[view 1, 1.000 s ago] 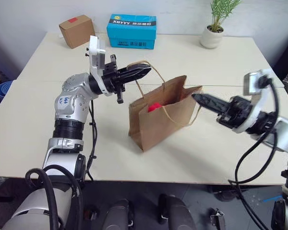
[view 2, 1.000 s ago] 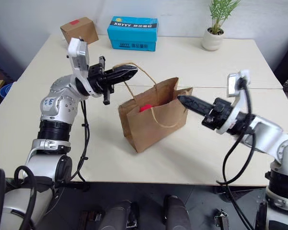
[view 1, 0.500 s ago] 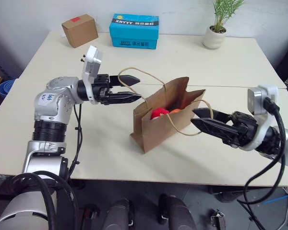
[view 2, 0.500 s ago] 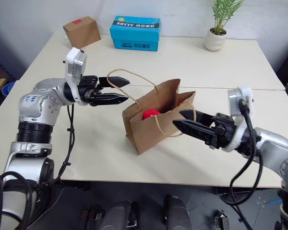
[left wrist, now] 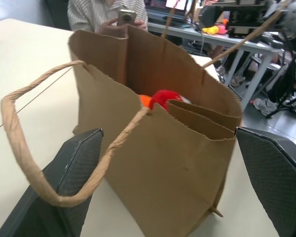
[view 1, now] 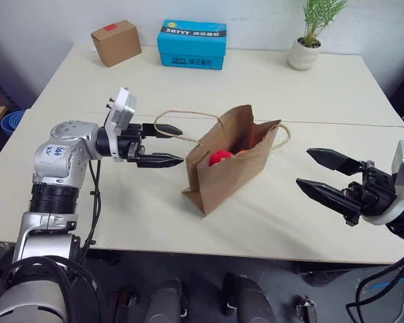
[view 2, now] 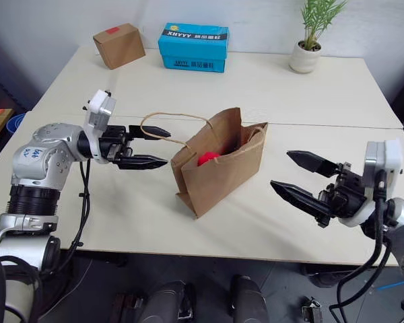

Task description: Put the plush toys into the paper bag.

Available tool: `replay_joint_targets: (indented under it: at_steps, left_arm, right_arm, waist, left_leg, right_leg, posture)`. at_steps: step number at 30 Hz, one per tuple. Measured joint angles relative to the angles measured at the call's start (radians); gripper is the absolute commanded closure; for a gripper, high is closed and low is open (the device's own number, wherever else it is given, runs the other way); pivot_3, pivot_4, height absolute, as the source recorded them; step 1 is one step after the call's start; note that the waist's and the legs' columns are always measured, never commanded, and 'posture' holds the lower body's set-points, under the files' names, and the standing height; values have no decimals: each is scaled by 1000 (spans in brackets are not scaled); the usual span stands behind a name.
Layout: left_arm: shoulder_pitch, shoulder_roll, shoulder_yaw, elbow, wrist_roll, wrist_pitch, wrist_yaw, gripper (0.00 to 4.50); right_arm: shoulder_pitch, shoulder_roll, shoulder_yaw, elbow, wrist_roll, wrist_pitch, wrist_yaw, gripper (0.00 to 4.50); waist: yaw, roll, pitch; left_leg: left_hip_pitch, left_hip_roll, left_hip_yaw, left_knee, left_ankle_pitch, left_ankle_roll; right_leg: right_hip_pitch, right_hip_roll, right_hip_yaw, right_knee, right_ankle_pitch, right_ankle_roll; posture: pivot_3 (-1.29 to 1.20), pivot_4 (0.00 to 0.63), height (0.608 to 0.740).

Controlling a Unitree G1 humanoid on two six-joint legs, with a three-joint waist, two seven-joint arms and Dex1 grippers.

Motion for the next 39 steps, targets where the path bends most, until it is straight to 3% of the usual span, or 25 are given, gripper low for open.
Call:
replay_joint_targets:
  at_steps: [3,10,13,16,19,25,30,33,39]
  left_arm:
    - [-19,-27,73,-2,-98,178,88,28]
    - [-26,28,57,-7,-193,571,160,28]
    - [-74,-14,158,63,-232,671,267,28]
    - [-8,8,154,-60,-199,511,248,28]
    - [159,68,111,-201,-124,266,151,28]
    - [356,118,159,-377,-106,114,131,28]
    - [490,-28,145,-574,-101,87,326,28]
    - [544,-116,68,-689,-97,100,444,28]
    - [569,-225,-18,-741,-59,109,639,28]
  right_arm:
    - [17,26,35,4,-61,-52,28,0]
    - [14,74,72,15,-117,-111,31,0]
    - [3,102,102,17,-128,-130,22,0]
    - [6,120,113,17,-146,-148,17,0]
    - [27,119,109,18,-173,-180,30,0]
    - [81,98,103,35,-294,-360,152,0]
    - [112,108,108,66,-355,-512,232,0]
    - [124,117,130,66,-361,-533,240,0]
    - [131,117,141,68,-359,-535,237,0]
  waist:
    - [-1,0,0]
    - [-2,0,0]
    - [-2,-1,0]
    - [-3,-1,0]
    - [-8,0,0]
    - [-4,0,0]
    - [3,0,0]
    - [0,0,0]
    - [0,0,0]
  left_leg:
    - [0,0,-1,1,0,0]
    - [1,0,-1,1,0,0]
    - [0,1,-2,3,0,0]
    - [1,0,-1,2,-1,-2]
    - [2,1,1,1,-2,-3]
    - [4,2,0,1,-2,-3]
    - [4,1,-2,3,-2,-2]
    - [5,2,-3,3,-3,-2]
    - [7,3,-3,3,-3,-3]
  right_leg:
    - [1,0,1,1,0,0]
    - [0,0,0,2,0,0]
    - [1,0,1,2,0,0]
    - [1,-1,3,2,0,0]
    - [1,0,3,2,-1,-2]
    - [2,-1,5,1,-1,-2]
    - [5,-3,5,1,-1,-2]
    - [6,-4,5,1,-1,-2]
    - [7,-3,5,0,-2,-3]
  posture:
    - [0,150,740]
    - [0,150,740]
    - [0,150,740]
    - [0,150,740]
    - [0,150,740]
    - [0,150,740]
    - [0,150,740]
    - [0,150,740]
    - [0,150,740]
